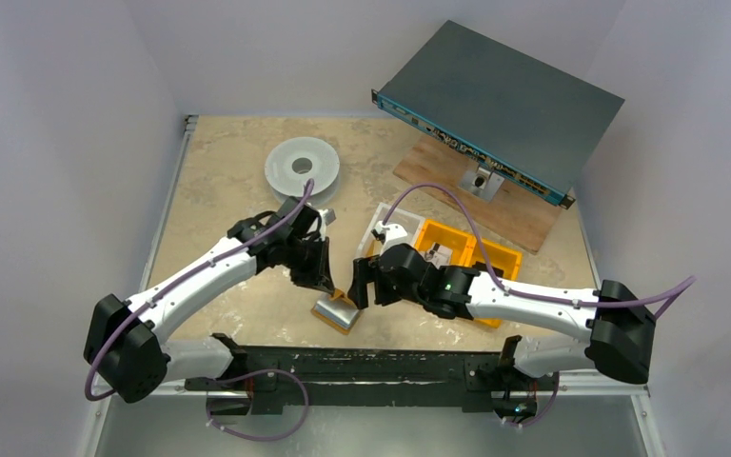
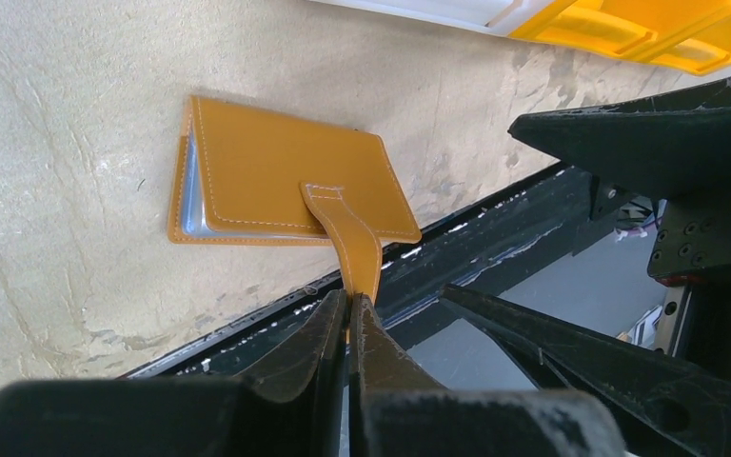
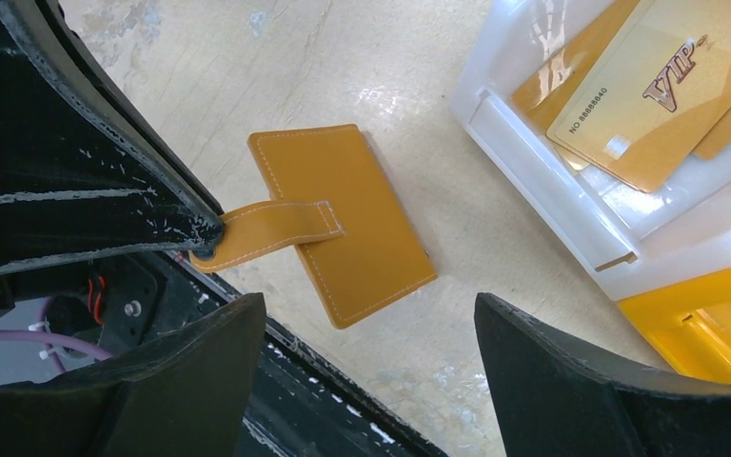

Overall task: Take the credit cards out of the card holder
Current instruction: Open the card holder at the corner of the board, then remove the credit card from the card holder.

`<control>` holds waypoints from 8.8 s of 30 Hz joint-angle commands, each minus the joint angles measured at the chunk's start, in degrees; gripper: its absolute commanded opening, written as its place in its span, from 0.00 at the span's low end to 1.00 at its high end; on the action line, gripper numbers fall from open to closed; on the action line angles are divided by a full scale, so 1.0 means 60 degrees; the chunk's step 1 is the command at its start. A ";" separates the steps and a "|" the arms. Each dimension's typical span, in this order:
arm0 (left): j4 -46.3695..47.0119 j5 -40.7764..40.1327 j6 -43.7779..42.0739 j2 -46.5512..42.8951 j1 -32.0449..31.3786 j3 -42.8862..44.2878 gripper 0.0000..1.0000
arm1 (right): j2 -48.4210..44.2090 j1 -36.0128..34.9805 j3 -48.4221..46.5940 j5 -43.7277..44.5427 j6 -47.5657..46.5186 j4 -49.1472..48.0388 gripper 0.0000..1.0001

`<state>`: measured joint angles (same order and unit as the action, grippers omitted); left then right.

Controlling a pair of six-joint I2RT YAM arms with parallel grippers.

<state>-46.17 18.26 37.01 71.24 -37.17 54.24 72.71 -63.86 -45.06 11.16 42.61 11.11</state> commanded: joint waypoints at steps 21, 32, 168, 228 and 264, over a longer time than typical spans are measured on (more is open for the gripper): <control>0.0130 0.1035 -0.0838 0.1587 -0.0134 0.1565 0.00 | 0.0871 -0.0767 0.0220 0.1208 -0.1670 -0.1717 0.56; 0.0045 0.1006 -0.0881 0.1592 -0.0138 0.1729 0.02 | 0.1852 -0.0930 -0.0147 0.1708 -0.0659 -0.1399 0.22; 0.4621 0.0281 0.2284 0.2286 -0.1041 -0.1896 0.10 | 0.0797 -0.1662 0.0620 0.0396 0.2721 -0.1643 0.26; 0.2560 -0.2587 0.3203 -0.2682 -0.1014 -0.4509 0.13 | 0.2921 -0.0988 0.0794 -0.1335 0.2129 -0.3687 0.19; 0.3013 -0.2073 0.2232 -0.0579 -0.0574 -0.3639 0.11 | 0.4408 0.0359 0.2100 -0.4635 0.3643 -0.8212 0.21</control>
<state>-30.74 4.25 53.43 65.34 -41.93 30.41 97.80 -61.52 -32.08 -12.95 60.99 -31.66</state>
